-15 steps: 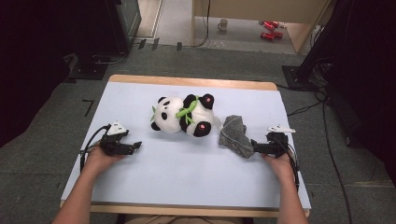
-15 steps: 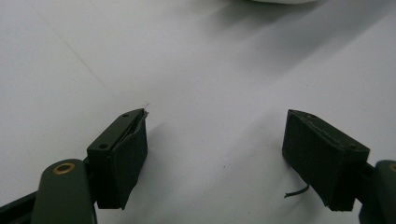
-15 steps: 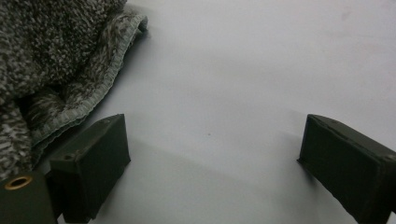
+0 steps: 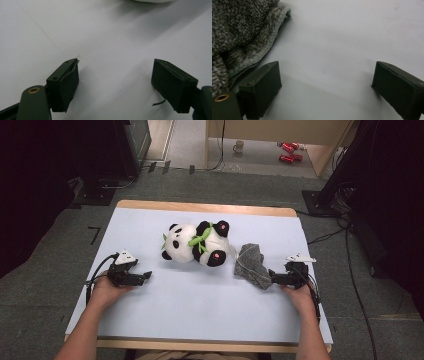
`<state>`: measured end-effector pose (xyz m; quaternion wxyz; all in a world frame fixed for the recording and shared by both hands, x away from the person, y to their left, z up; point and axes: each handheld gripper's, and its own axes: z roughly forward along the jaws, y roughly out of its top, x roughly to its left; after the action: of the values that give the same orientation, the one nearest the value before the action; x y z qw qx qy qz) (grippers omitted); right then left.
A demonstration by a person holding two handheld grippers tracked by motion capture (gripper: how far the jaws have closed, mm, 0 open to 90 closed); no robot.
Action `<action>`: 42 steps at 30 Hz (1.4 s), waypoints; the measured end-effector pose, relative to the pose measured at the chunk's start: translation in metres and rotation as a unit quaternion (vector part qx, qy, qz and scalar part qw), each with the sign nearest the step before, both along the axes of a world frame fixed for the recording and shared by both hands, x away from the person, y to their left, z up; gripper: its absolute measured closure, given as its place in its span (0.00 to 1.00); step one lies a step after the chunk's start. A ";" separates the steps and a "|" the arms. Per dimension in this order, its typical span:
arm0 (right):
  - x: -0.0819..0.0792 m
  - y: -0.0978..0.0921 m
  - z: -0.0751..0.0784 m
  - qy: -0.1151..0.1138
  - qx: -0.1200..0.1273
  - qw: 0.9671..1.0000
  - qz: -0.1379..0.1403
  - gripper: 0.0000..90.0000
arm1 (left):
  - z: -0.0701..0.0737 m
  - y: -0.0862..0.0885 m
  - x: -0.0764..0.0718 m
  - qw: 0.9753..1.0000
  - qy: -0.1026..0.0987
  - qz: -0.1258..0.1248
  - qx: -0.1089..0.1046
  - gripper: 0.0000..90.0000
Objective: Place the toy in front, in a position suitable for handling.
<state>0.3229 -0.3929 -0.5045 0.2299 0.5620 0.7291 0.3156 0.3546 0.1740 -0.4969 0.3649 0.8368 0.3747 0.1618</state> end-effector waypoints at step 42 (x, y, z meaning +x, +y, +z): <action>-0.010 0.003 0.017 0.008 0.033 0.999 -0.007 0.19 | 0.052 -0.052 0.031 0.991 0.017 -0.074 -0.110 0.21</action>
<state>0.3127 -0.3898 -0.4874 0.2075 0.5771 0.7161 0.3332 0.3860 0.1224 -0.4448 0.4588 0.8200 0.3332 0.0778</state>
